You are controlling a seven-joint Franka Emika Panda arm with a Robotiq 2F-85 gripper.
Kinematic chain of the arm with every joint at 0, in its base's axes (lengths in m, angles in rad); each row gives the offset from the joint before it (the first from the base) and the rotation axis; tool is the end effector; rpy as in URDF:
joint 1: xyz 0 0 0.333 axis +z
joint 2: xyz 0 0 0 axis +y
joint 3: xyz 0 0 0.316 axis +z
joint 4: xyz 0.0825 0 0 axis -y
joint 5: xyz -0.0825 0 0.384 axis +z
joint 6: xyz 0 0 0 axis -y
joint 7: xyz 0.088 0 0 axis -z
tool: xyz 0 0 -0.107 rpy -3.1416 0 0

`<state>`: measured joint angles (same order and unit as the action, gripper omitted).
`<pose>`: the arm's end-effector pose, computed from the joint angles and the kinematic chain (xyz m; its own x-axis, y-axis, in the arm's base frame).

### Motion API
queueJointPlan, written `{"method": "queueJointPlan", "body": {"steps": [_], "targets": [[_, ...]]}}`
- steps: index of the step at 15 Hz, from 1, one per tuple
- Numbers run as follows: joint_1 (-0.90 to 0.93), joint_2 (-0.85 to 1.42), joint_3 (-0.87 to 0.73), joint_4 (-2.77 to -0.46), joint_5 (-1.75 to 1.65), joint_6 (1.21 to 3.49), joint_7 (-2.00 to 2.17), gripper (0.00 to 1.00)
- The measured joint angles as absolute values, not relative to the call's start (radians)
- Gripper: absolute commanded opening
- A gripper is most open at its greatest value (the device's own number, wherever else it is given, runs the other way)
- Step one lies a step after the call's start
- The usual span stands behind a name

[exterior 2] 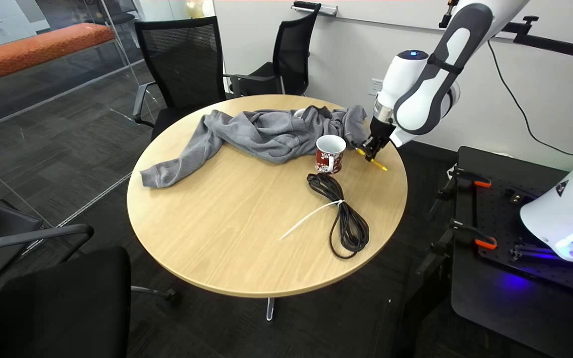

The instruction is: Pick up the pen from the table and put it in the mug cup.

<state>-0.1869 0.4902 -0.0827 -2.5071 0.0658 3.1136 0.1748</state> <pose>0.4393 -0.1316 0.1097 0.8721 -0.4737 0.1229 -0.4782 -0.8782 0.0080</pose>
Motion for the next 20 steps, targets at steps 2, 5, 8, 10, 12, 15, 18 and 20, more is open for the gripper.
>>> {"method": "queueJointPlan", "body": {"steps": [2, 5, 8, 10, 12, 15, 18, 20], "targets": [[-0.158, 0.451, -0.109, -2.522, 0.065, 3.104, 0.175, 0.03], [-0.092, 0.374, -0.185, -2.549, 0.048, 3.068, 0.175, 0.03], [-0.042, 0.295, -0.255, -2.564, -0.007, 3.032, 0.168, 0.03], [-0.038, 0.243, -0.271, -2.563, -0.039, 2.967, 0.161, 0.03], [-0.039, 0.189, -0.272, -2.554, -0.066, 2.856, 0.159, 0.03], [-0.040, 0.105, -0.260, -2.524, -0.099, 2.690, 0.159, 0.03], [-0.045, 0.031, -0.236, -2.493, -0.144, 2.586, 0.161, 0.03], [-0.049, -0.005, -0.211, -2.482, -0.149, 2.569, 0.142, 0.03]]}}
